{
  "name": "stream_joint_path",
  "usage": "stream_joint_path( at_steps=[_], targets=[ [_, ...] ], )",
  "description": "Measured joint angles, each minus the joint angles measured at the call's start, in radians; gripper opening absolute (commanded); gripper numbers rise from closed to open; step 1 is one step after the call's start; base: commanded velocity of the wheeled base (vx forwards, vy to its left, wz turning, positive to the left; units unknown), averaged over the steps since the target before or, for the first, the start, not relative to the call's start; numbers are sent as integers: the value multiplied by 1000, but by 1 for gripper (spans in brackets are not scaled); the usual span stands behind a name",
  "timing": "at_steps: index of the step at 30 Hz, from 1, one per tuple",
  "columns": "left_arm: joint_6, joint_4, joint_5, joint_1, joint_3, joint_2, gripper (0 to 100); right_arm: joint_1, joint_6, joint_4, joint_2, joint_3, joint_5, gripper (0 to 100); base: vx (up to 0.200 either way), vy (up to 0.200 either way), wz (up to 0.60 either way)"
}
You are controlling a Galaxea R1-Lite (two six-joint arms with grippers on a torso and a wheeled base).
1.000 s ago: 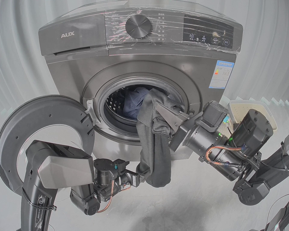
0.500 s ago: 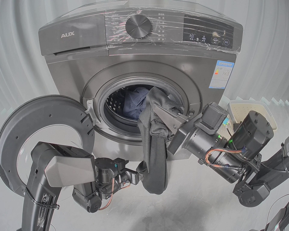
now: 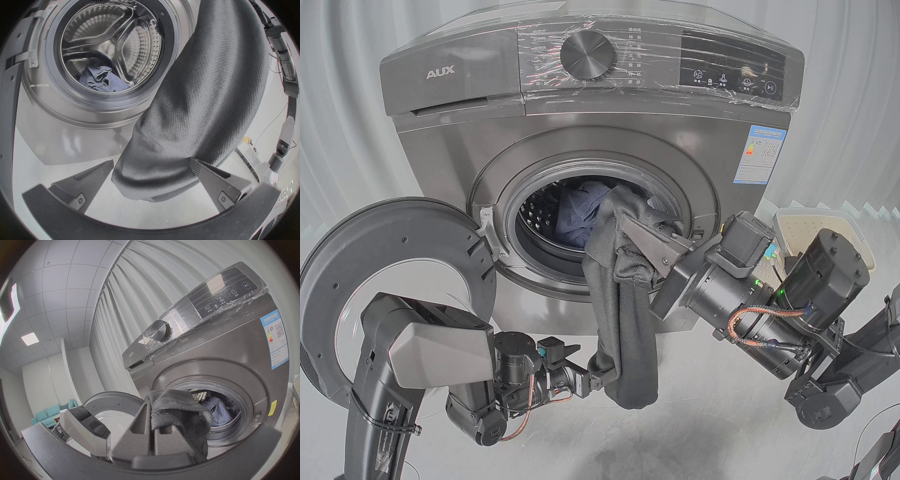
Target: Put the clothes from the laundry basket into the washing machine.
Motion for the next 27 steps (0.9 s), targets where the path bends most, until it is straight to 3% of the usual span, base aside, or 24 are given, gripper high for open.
stream_joint_path(
  at_steps=[9,10,22,27],
  targets=[
    [0,0,-20,0,-36,-3,100,4,0,0,2,0,0,0,0,0,0],
    [1,-1,-20,0,-45,-2,0,4,0,0,3,0,0,0,0,0,0],
    [3,-3,-3,8,-93,5,0,-1,2,0,1,11,0,0,0,0,0],
    [6,-3,40,29,-64,-18,0,-29,1,1,-4,30,-4,0,0,0,0]
  ],
)
